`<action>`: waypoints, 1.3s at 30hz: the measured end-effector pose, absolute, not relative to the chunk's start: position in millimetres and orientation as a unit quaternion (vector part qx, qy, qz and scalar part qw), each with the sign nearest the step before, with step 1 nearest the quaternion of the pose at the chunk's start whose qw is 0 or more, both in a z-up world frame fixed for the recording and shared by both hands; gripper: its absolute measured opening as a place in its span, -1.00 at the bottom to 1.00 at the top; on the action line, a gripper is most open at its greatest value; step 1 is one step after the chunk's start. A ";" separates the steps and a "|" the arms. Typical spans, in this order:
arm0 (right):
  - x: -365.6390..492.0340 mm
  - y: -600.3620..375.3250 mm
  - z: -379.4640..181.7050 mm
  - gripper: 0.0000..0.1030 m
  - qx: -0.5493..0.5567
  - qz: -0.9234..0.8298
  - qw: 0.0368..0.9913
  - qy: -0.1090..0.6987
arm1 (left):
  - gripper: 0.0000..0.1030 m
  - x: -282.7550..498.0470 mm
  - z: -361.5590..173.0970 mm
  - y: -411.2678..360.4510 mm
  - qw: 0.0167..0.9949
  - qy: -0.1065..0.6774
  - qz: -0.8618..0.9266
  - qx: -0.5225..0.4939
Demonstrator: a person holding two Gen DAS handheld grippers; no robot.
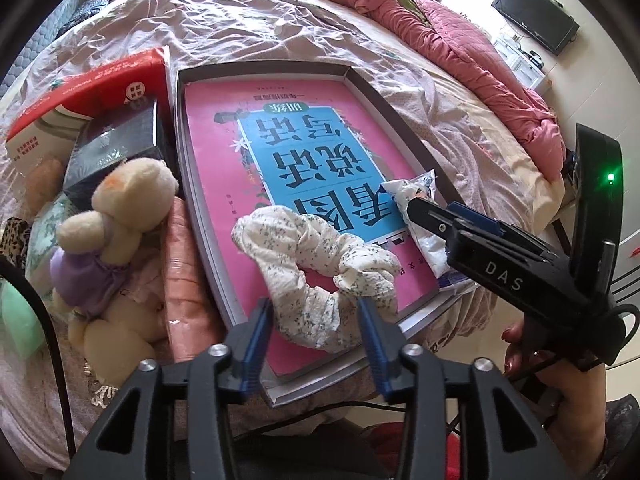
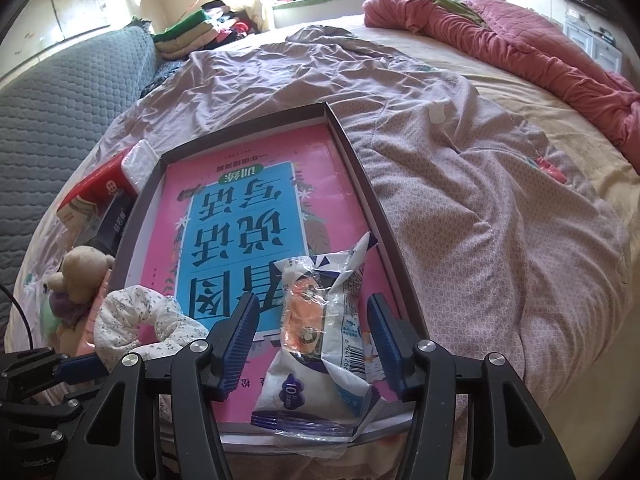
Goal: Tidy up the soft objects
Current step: 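Open the left tool onto the tray while the right tool releases the snack bag beside it, then withdraw both open tools back from the pink book tray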
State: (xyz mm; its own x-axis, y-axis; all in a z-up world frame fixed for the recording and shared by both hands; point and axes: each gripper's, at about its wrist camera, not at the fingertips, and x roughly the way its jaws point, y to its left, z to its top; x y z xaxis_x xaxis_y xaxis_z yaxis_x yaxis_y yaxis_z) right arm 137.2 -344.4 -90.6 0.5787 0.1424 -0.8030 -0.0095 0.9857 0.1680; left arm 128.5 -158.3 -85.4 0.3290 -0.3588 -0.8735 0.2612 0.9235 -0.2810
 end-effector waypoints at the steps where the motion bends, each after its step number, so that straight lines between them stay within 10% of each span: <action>1: 137.5 -344.0 -89.6 0.13 0.071 0.043 0.886 0.456 | -0.02 128.1 -83.5 -157.9 0.816 0.544 -0.191 -0.045; 17: 133.4 -339.8 -70.4 0.42 0.053 0.021 0.894 0.445 | 0.41 116.6 -44.9 -142.9 0.852 0.489 -0.180 -0.052; 39: 118.0 -293.7 -14.1 0.49 -0.003 0.047 0.918 0.394 | 0.50 107.4 -16.5 -102.0 0.876 0.461 -0.129 -0.063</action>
State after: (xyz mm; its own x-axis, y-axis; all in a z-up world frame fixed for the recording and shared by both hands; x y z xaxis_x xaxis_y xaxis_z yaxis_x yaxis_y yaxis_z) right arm 118.0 -293.7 -14.1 0.6843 0.0838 -0.7243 -0.0893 0.9955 0.0309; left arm 107.4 -102.0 -16.5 0.5422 -0.2835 -0.7910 0.1672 0.9589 -0.2291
